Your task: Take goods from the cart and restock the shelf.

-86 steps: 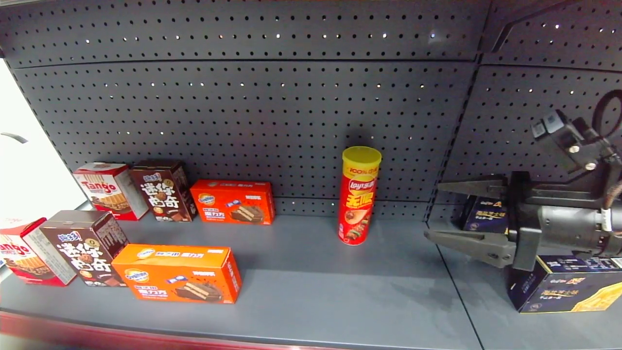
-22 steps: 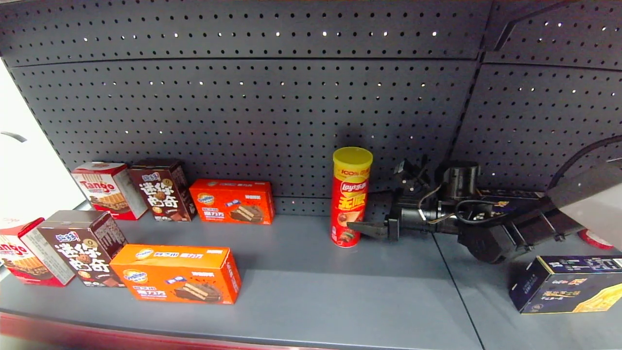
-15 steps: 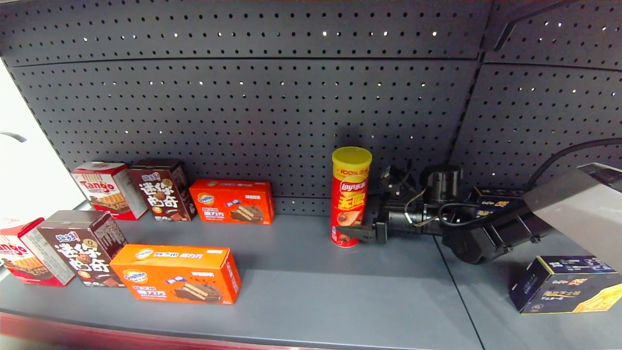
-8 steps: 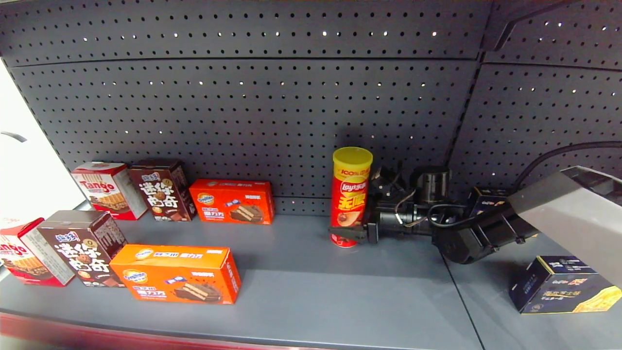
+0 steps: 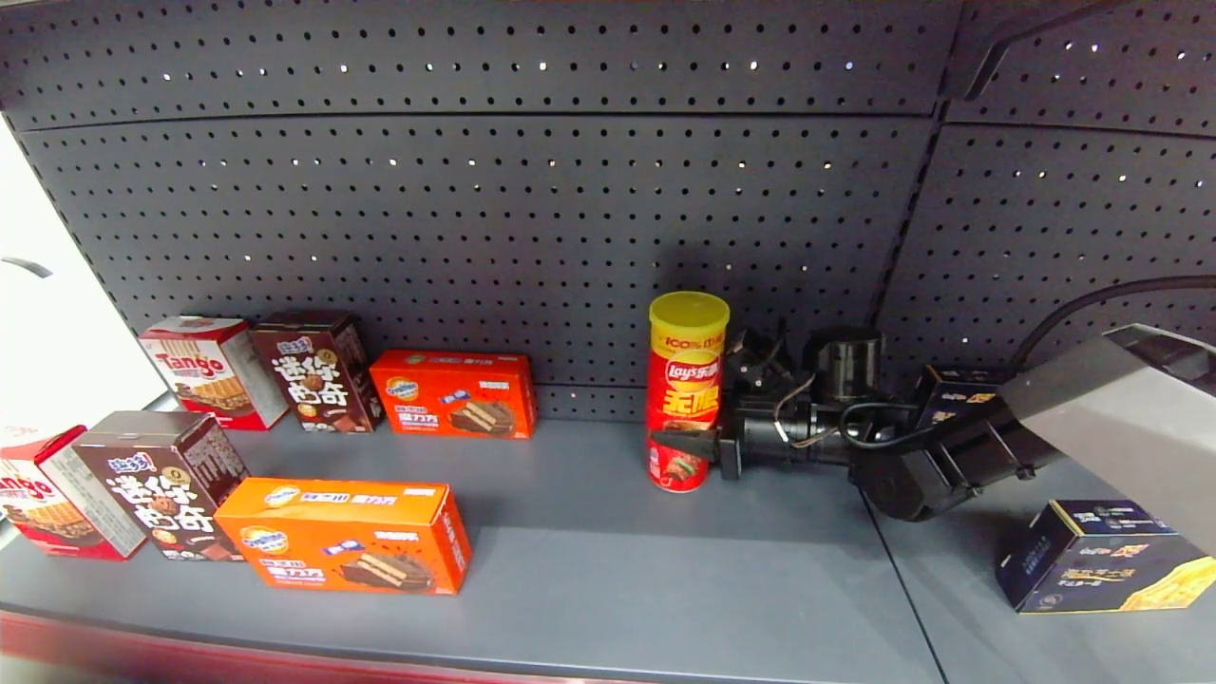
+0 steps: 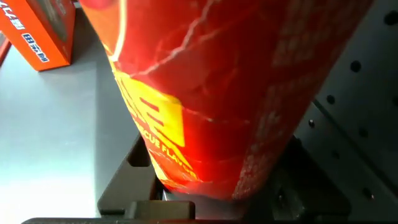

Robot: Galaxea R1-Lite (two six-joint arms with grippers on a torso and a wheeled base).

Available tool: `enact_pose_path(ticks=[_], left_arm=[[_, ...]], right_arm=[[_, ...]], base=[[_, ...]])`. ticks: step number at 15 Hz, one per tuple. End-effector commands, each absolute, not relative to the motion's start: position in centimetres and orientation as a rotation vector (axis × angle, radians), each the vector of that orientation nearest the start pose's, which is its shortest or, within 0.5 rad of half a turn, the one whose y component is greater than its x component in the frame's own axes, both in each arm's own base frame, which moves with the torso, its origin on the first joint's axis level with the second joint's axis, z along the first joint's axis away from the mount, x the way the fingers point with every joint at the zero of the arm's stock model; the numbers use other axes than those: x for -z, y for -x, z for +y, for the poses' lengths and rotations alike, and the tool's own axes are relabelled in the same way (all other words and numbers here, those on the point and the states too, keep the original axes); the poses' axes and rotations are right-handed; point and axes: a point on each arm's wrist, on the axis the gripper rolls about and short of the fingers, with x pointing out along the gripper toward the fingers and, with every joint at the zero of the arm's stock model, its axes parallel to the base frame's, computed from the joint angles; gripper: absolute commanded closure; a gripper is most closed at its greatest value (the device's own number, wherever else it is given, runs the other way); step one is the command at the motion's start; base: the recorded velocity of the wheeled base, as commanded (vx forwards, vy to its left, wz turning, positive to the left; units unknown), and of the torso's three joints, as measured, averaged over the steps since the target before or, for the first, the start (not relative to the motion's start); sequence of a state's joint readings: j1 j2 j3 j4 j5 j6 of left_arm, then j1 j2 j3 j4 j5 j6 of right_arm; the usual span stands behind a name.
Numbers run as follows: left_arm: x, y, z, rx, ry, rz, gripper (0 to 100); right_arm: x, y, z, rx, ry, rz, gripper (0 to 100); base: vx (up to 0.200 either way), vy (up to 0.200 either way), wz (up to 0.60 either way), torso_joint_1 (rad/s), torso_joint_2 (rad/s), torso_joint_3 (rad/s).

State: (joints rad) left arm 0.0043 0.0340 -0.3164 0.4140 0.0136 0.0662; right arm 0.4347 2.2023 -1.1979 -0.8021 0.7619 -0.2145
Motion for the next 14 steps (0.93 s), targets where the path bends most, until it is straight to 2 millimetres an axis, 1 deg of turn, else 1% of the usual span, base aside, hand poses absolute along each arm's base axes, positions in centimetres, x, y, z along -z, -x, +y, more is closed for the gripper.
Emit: enact_pose_path(ticks=[1, 4, 6, 8, 9, 10, 11, 14], left_arm=[[-11.8, 5.2, 0.0, -0.014, -0.066, 0.131, 100], [-11.8, 5.2, 0.0, -0.013, -0.067, 0.128, 100], [-11.9, 5.2, 0.0, -0.013, -0.067, 0.125, 100], [-11.8, 5.3, 0.0, -0.015, -0.065, 0.117, 100], [-11.8, 5.3, 0.0, -0.013, -0.065, 0.117, 100], [-11.8, 5.4, 0.0, -0.015, -0.065, 0.113, 100], [-11.7, 5.4, 0.0, -0.015, -0.065, 0.111, 100], [-11.7, 5.4, 0.0, -0.013, -0.065, 0.112, 100]], right_arm=[[-12.8, -37.3, 19.0, -1.208, 0.155, 0.067, 100], [-14.4, -35.5, 18.2, -1.205, 0.16, 0.043, 100], [-15.2, -34.5, 17.8, -1.208, 0.161, 0.037, 100], [-16.3, -32.1, 17.2, -1.191, 0.164, 0.038, 100], [-16.4, -31.8, 17.1, -1.186, 0.163, 0.041, 100], [-16.6, -29.9, 16.2, -1.174, 0.165, 0.058, 100], [-16.7, -28.9, 15.7, -1.175, 0.164, 0.066, 100], [-16.4, -26.6, 14.7, -1.183, 0.162, 0.073, 100]], base=[[0.0, 0.0, 0.0, 0.0, 0.0, 0.0], [0.0, 0.0, 0.0, 0.0, 0.0, 0.0], [0.0, 0.0, 0.0, 0.0, 0.0, 0.0], [0.0, 0.0, 0.0, 0.0, 0.0, 0.0], [0.0, 0.0, 0.0, 0.0, 0.0, 0.0], [0.0, 0.0, 0.0, 0.0, 0.0, 0.0], [0.0, 0.0, 0.0, 0.0, 0.0, 0.0], [0.0, 0.0, 0.0, 0.0, 0.0, 0.0]])
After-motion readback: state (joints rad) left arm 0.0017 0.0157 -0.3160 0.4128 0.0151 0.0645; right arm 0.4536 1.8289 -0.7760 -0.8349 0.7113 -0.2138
